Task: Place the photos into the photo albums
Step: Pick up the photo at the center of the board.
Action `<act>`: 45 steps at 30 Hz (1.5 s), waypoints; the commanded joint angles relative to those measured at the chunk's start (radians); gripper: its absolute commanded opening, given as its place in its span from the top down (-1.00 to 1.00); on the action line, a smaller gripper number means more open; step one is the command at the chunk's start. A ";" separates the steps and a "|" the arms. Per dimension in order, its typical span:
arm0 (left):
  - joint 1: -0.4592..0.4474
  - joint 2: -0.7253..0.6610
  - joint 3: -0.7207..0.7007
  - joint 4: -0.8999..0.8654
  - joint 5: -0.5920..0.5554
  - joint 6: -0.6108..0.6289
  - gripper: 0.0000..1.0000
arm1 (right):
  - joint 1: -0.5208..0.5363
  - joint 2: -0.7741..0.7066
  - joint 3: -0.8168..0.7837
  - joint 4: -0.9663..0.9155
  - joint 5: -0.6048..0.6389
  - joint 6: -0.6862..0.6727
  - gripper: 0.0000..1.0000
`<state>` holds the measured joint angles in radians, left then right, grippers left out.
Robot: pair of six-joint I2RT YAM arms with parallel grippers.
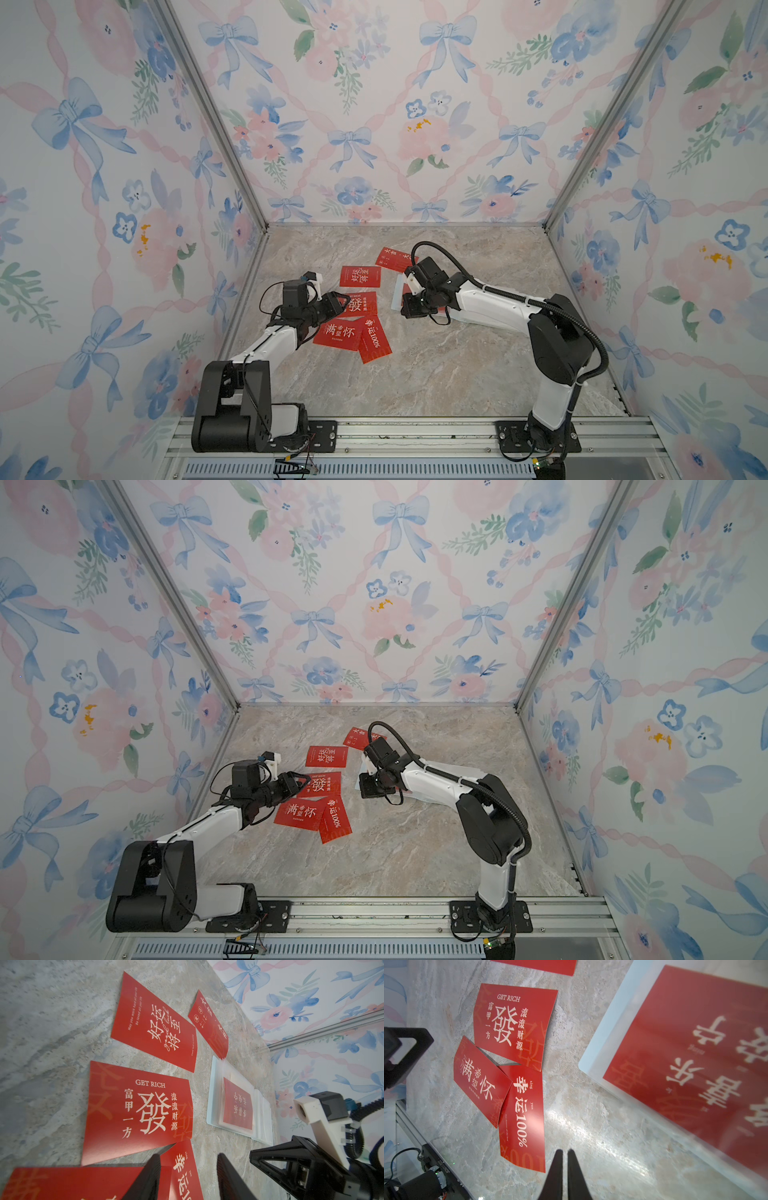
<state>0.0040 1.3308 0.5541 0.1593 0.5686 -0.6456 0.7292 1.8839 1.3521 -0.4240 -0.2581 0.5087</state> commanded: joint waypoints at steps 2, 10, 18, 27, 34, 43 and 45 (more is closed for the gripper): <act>0.011 0.036 0.040 -0.031 -0.060 0.052 0.05 | 0.009 0.067 0.040 0.076 -0.033 0.080 0.77; 0.013 0.130 0.077 -0.039 -0.120 0.075 0.05 | 0.012 0.178 0.086 0.211 -0.101 0.190 0.63; 0.019 0.165 0.057 -0.043 -0.161 0.098 0.03 | 0.011 0.215 0.117 0.214 -0.104 0.182 0.60; 0.027 0.268 0.113 -0.041 -0.144 0.090 0.00 | -0.003 0.282 0.184 0.227 -0.130 0.197 0.55; 0.030 0.291 0.111 -0.040 -0.142 0.091 -0.01 | -0.002 0.299 0.196 0.232 -0.139 0.199 0.54; 0.030 0.284 0.088 -0.041 -0.129 0.091 0.01 | -0.001 0.346 0.215 0.238 -0.144 0.207 0.52; 0.030 0.284 0.087 -0.043 -0.113 0.092 0.01 | 0.002 0.356 0.221 0.250 -0.149 0.216 0.52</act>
<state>0.0277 1.6184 0.6628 0.1432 0.4393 -0.5751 0.7284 2.2047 1.5475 -0.1894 -0.3908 0.7067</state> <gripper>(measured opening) 0.498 0.241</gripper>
